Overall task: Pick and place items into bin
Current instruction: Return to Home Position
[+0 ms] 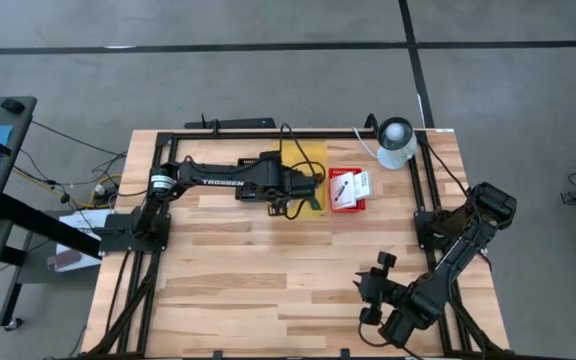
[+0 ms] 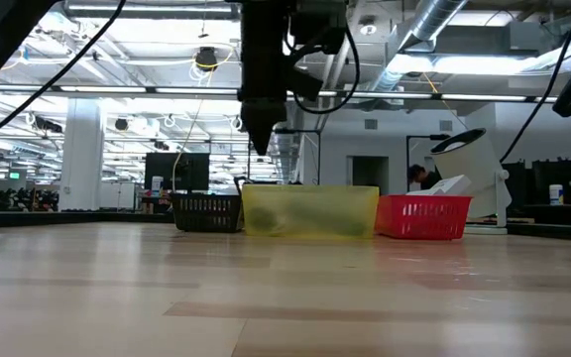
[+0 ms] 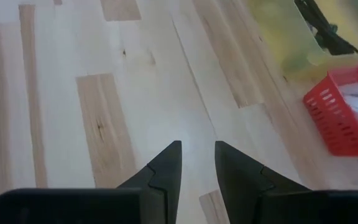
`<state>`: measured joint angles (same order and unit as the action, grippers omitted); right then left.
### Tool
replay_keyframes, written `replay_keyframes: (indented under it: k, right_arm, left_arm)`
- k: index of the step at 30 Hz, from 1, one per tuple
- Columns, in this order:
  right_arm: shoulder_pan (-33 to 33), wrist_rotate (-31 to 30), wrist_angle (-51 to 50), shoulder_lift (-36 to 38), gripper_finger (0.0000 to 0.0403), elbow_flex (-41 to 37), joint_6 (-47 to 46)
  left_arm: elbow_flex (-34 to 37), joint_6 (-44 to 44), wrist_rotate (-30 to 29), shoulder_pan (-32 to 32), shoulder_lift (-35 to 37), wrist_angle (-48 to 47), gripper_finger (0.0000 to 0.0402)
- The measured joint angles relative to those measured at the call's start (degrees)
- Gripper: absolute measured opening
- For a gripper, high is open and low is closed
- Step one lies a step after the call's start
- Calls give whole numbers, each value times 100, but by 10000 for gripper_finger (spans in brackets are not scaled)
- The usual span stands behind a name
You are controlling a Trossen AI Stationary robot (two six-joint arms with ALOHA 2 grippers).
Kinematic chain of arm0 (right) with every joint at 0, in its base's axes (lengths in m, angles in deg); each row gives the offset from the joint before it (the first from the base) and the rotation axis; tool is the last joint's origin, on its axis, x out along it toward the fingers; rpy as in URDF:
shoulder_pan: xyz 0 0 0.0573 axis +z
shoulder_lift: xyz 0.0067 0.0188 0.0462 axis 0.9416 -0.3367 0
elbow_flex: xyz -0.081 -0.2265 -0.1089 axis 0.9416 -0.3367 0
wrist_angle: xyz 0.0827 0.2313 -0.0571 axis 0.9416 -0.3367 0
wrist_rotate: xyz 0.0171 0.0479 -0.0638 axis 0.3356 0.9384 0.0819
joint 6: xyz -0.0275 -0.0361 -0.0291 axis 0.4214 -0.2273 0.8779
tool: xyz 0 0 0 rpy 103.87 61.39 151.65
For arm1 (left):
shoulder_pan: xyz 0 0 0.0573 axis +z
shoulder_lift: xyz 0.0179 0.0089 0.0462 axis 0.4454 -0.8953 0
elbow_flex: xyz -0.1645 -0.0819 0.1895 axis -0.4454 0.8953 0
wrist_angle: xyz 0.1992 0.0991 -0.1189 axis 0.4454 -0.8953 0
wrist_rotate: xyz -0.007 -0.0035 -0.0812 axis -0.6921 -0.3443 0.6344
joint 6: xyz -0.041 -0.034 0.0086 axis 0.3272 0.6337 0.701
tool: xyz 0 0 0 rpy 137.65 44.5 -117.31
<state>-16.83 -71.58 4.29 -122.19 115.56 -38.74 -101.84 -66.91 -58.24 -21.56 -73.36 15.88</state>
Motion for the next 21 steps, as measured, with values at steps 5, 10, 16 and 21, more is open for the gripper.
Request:
replay_keyframes:
  k: [5, 10, 16, 21]
  right_arm:
    - [-43, 0, 453, 0, 92, 0, 212]
    - [-349, 93, 947, 213, 92, 87, 976]
    - [-620, 611, 1840, 938, 92, 216, 2777]
    - [-647, 1121, 2108, 1996, 92, 216, 4067]
  left_arm:
    - [7, 1240, 583, -32, 0, -452, 130]
    - [9, 1363, 479, -315, 8, 383, 130]
    - [6, 464, 1102, -937, 358, 1776, 130]
    - [4, 370, 1165, -1352, 897, 2125, 130]
